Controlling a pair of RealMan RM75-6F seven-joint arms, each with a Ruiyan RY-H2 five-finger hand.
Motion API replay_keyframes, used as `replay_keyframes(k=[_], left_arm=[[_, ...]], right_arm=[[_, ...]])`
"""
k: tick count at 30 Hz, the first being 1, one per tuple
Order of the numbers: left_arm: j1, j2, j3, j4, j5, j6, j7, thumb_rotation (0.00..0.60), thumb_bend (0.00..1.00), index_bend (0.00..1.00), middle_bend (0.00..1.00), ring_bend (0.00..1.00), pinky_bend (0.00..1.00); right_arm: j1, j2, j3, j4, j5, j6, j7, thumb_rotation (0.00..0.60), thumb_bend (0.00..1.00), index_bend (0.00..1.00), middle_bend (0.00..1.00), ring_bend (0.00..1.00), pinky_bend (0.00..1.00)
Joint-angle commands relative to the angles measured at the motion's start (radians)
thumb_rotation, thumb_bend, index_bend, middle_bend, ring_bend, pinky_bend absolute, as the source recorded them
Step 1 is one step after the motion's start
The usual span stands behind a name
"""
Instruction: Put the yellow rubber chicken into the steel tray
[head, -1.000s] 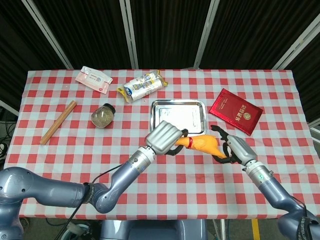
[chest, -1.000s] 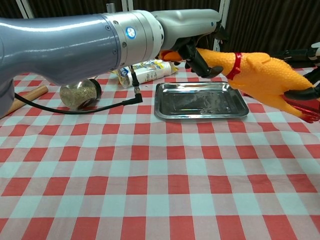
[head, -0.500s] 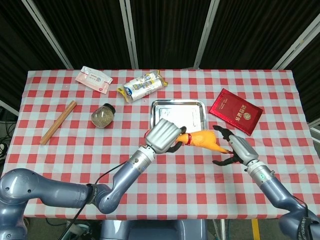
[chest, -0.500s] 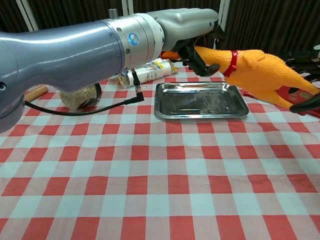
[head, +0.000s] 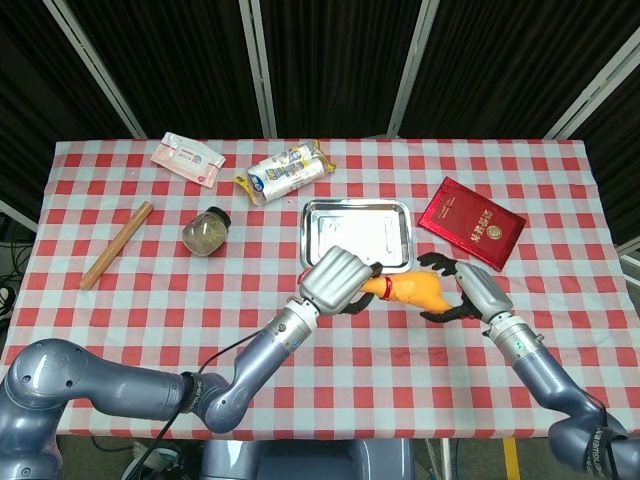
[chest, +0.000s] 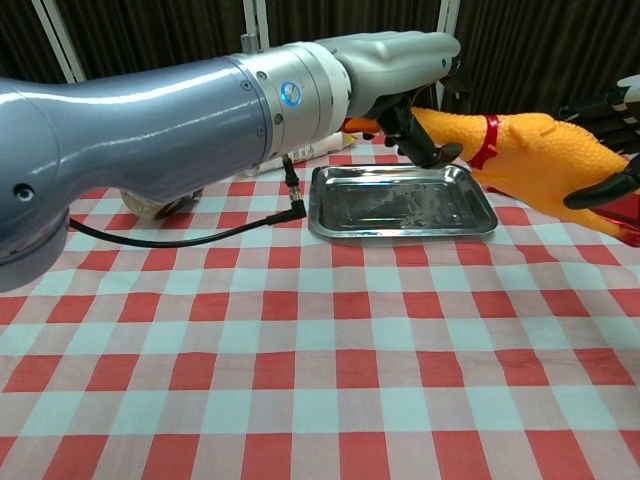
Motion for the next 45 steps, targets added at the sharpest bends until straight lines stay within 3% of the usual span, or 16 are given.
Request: replay_keyframes(k=[1,6,12,21,23,24,30,32,36,45], left_arm=[[0.002,0.001,0.0,-0.005,-0.002,-0.005,-0.003,0.6,0.68,0.68,0.72,0.61,0.65],[0.007,0.007,0.001,-0.017,-0.004,-0.014,-0.008,0.6,0.68,0.68,0.72,0.61,0.65],[0.012,0.018,0.0,-0.032,-0.003,-0.02,-0.014,0.6,0.68,0.68,0.72,0.61,0.65],[0.016,0.022,0.0,-0.032,-0.003,-0.024,-0.019,0.6,0.67,0.68,0.72,0.61,0.65],[0.016,0.023,0.0,-0.031,-0.001,-0.023,-0.019,0.6,0.67,0.68,0.72,0.61,0.65],[0.016,0.023,0.0,-0.03,0.0,-0.022,-0.019,0.6,0.67,0.68,0.72,0.61,0.65],[0.015,0.016,-0.002,-0.007,0.006,-0.012,-0.011,0.6,0.68,0.68,0.72,0.61,0.65],[0.015,0.013,-0.002,-0.003,0.008,-0.01,-0.009,0.6,0.67,0.68,0.72,0.61,0.65],[0.016,0.01,-0.002,0.001,0.012,-0.008,-0.008,0.6,0.67,0.68,0.72,0.61,0.65],[0.019,0.006,-0.004,0.004,0.016,-0.007,-0.008,0.6,0.67,0.68,0.72,0.61,0.65]], right_arm=[[0.0,-0.015,0.009,0.008,0.027,0.021,-0.013,0.6,0.24,0.8,0.66,0.67,0.69],[-0.006,-0.034,0.017,0.016,0.06,0.057,-0.038,0.6,0.29,1.0,0.84,0.86,0.87],[-0.002,-0.043,0.016,0.021,0.075,0.06,-0.066,0.6,0.32,1.0,0.99,0.99,0.98],[-0.004,-0.044,0.014,0.012,0.078,0.067,-0.086,0.6,0.34,1.0,1.0,0.99,0.99],[-0.008,-0.04,0.012,0.008,0.066,0.071,-0.084,0.6,0.34,0.97,0.96,0.92,0.93],[-0.01,-0.039,0.011,0.005,0.06,0.07,-0.079,0.6,0.34,0.9,0.89,0.83,0.86],[-0.01,0.011,-0.005,-0.01,-0.034,-0.003,0.004,0.6,0.26,0.17,0.35,0.29,0.39],[-0.007,0.02,-0.008,-0.01,-0.053,-0.019,0.025,0.6,0.23,0.03,0.22,0.18,0.3],[-0.008,0.025,-0.009,-0.005,-0.078,-0.025,0.058,0.6,0.22,0.0,0.12,0.09,0.24],[-0.007,0.02,-0.009,0.002,-0.091,-0.021,0.082,0.6,0.22,0.0,0.11,0.08,0.24]])
